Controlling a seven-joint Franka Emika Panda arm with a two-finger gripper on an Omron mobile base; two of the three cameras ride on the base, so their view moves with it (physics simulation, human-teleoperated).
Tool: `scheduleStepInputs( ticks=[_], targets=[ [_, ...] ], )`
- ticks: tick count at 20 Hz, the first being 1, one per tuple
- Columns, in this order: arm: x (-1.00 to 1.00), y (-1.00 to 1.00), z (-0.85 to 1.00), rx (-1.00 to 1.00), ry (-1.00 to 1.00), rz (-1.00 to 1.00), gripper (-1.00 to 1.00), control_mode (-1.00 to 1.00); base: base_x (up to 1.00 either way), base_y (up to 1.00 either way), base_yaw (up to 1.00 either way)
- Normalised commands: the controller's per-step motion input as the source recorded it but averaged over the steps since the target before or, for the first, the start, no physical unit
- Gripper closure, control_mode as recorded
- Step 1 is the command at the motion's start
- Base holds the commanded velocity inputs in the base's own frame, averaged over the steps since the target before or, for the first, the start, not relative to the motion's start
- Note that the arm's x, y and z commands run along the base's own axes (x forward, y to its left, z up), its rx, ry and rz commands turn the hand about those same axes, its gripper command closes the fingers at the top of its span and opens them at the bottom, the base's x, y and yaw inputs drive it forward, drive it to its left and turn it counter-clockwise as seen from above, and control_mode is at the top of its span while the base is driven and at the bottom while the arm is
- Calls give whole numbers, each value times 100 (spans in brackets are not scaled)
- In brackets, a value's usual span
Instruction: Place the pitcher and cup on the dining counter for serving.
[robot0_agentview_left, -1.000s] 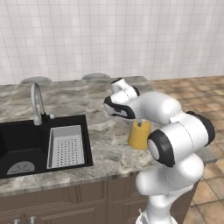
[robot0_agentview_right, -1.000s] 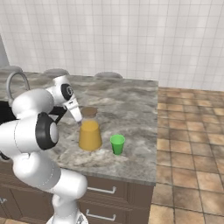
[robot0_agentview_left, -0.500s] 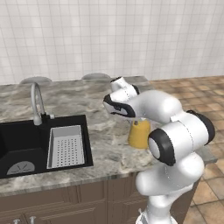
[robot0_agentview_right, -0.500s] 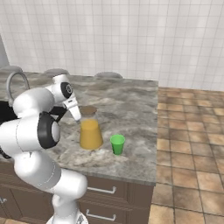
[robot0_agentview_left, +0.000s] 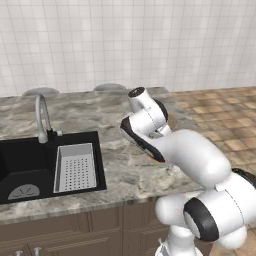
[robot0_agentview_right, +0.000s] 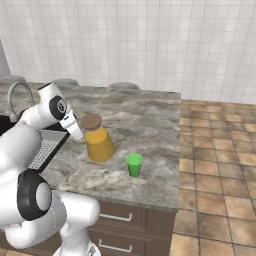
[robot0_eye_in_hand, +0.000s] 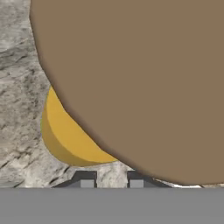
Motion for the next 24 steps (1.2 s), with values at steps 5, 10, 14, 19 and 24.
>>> scheduleStepInputs(
  ticks=[5, 10, 14, 19, 24],
  targets=[
    [-66, 0, 84, -6, -42, 22, 100, -100, 0, 0, 0],
    [-56, -16, 92, -1, -24, 28, 100, -100, 0, 0, 0],
    [-62, -67, 64, 0, -9, 36, 100, -100, 0, 0, 0],
    [-58, -46, 25, 0, -8, 29, 100, 100, -40, -31, 23],
    [0, 0, 0, 0, 0, 0, 100, 100, -100, -98, 49]
  ],
)
